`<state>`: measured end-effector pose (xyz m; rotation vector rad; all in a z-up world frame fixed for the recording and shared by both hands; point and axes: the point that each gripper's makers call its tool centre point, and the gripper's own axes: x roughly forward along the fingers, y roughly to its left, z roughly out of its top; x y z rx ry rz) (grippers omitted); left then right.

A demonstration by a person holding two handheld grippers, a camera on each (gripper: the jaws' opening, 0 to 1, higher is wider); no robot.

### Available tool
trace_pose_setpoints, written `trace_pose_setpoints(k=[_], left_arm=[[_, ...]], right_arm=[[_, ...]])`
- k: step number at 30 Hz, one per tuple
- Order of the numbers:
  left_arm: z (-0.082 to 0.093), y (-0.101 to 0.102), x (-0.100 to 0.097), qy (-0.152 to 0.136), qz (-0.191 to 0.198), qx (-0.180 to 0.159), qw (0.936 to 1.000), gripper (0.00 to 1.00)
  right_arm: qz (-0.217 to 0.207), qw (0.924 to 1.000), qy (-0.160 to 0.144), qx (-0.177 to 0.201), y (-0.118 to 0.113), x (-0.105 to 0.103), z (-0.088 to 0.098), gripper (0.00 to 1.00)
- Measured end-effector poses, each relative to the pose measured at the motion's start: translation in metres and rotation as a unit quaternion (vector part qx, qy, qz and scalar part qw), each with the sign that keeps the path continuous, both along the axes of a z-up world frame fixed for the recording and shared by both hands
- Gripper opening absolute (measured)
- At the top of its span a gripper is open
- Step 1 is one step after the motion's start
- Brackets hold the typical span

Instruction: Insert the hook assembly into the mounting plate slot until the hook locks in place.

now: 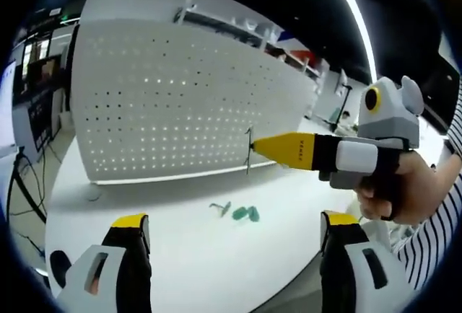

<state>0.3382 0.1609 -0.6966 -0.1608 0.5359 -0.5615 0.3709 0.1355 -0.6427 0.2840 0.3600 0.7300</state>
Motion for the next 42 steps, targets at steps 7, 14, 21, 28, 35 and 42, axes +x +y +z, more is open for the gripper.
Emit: trace_pose_setpoints(k=[7, 14, 21, 28, 35, 42], left_arm=[[-0.001, 0.001, 0.003, -0.001, 0.001, 0.005, 1.0, 1.0], [-0.004, 0.001, 0.004, 0.002, 0.004, 0.008, 1.0, 1.0], [-0.006, 0.004, 0.005, 0.007, 0.01, 0.006, 0.9999, 0.99], [-0.011, 0.01, 0.005, 0.012, 0.017, 0.006, 0.9998, 0.97], [-0.013, 0.014, 0.005, 0.018, 0.021, 0.006, 0.9996, 0.96], [-0.013, 0.019, 0.01, 0.019, 0.029, 0.003, 0.9994, 0.95]], right_arm=[[-0.011, 0.9998, -0.013, -0.001, -0.003, 0.012, 0.004, 0.0], [-0.053, 0.9979, -0.038, -0.002, -0.014, 0.038, 0.014, 0.0], [-0.102, 0.9924, -0.067, -0.015, -0.03, 0.065, 0.018, 0.0], [-0.141, 0.985, -0.096, -0.027, -0.042, 0.09, 0.024, 0.0], [-0.189, 0.9725, -0.129, -0.044, -0.059, 0.123, 0.034, 0.0], [-0.221, 0.9639, -0.142, -0.046, -0.074, 0.146, 0.045, 0.0]])
